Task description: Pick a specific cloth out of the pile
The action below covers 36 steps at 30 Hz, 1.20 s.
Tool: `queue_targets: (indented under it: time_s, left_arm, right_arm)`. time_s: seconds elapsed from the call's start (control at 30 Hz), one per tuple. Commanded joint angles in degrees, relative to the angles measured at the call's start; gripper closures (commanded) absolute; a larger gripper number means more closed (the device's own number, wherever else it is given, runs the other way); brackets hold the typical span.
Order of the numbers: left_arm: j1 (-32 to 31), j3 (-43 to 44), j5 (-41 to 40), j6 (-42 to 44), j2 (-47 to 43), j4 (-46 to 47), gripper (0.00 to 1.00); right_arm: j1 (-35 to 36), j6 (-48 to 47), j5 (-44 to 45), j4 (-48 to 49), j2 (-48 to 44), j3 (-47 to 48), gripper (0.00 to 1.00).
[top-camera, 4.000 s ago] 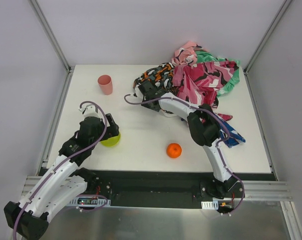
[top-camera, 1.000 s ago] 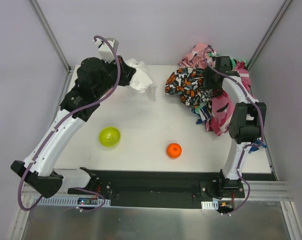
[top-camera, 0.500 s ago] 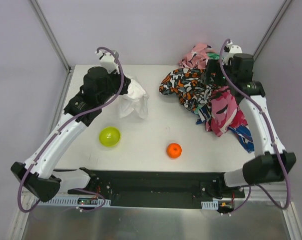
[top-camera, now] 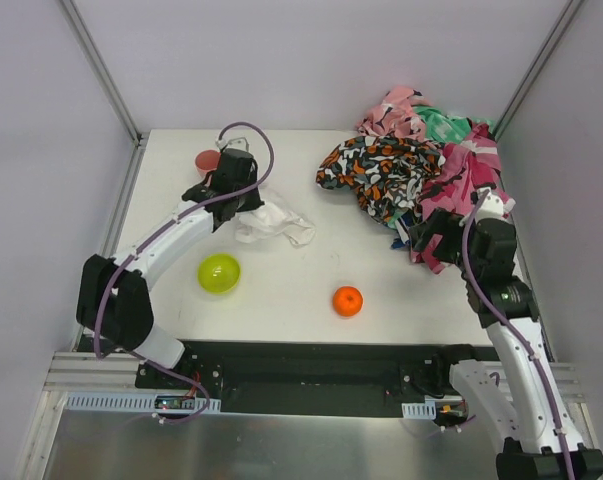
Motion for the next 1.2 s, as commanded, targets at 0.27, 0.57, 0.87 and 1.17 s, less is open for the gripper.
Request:
queue_targets:
  time_s: [0.27,0.57,0.87,1.17]
  left_arm:
    - [0.5,-6.1,1.7,-11.2,13.2,1.9,0.79]
    - [0.4,-10.6,5.1,-9.5,-6.2,0.6,0.01]
    - [0.4,-17.1,-2.9,-7.3,-36.9,-6.3,0.01]
    - [0.4,-28.7,-7.1,-8.1,-52.0,-7.8,0.01]
  right_arm:
    - [-0.1,4.5,10.2,-3.2,-11.0,-7.3,0.05]
    - [-0.1,3.6,14.0,-7.3,-11.2,-7.0,0.05]
    - [-0.1,1.9,18.6,-7.4,-14.1,-8.0,0.04]
    - [-0.1,-1.5,14.8,-4.7,-16.3,-10.1,0.04]
